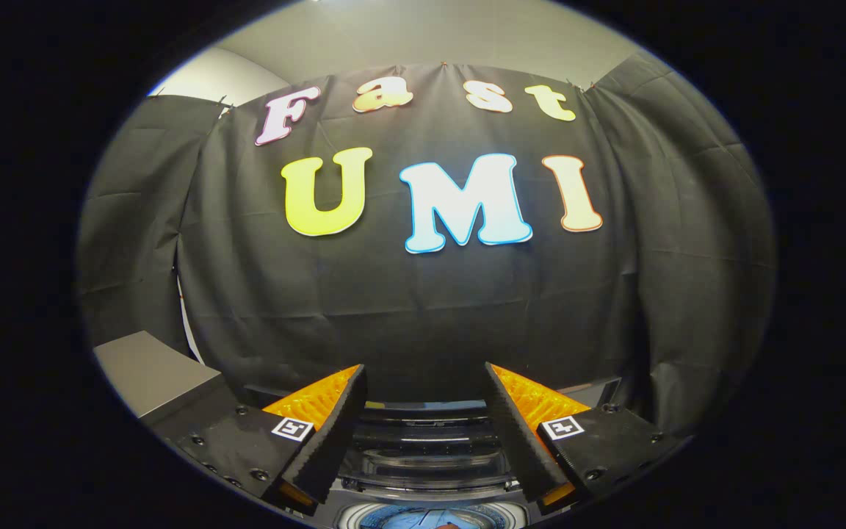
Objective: Put the clothes into the washing machine and then close the washing machine lid.
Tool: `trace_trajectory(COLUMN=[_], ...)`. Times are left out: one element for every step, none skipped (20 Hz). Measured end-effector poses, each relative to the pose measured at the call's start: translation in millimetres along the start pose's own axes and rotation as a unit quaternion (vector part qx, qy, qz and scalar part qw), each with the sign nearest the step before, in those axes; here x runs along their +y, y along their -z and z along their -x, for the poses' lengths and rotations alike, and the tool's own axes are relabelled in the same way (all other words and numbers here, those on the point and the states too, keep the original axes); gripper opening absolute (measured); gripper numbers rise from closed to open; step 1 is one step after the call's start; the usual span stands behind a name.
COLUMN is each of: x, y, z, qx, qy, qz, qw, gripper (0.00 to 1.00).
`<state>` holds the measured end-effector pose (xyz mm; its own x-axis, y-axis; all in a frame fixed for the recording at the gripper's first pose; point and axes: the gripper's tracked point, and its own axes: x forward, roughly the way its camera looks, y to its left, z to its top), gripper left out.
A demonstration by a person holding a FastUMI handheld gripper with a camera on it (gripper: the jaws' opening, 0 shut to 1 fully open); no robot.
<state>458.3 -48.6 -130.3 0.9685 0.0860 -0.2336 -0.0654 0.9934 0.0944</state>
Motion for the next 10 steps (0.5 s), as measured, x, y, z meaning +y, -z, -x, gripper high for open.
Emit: trace_trajectory(x=[-1.2,-1.3,-2.1,-2.8,-3.6,-4.6,-5.1,-6.7,-7.7,-8.5], y=[1.7,3.1,4.2,5.3,7.3,9.6,11.5,14.6,16.5,14.2], z=[-6.8,-12.7,-18.0,-23.0,-27.8,-32.7,-36.8,-40.7,-44.0,-45.8], qx=[0.003,0.006,0.008,0.009,0.012,0.015,0.019,0.024,0.026,0.022], qy=[0.002,0.003,0.004,0.004,0.006,0.007,0.008,0.010,0.012,0.014], qz=[-0.001,-0.001,-0.002,-0.003,-0.005,-0.008,-0.011,-0.013,-0.013,-0.009], qw=[1.000,1.000,1.000,1.000,1.000,1.000,1.000,1.000,0.999,1.000], gripper=[0.97,0.97,0.97,0.97,0.97,0.97,0.97,0.97,0.97,0.97])
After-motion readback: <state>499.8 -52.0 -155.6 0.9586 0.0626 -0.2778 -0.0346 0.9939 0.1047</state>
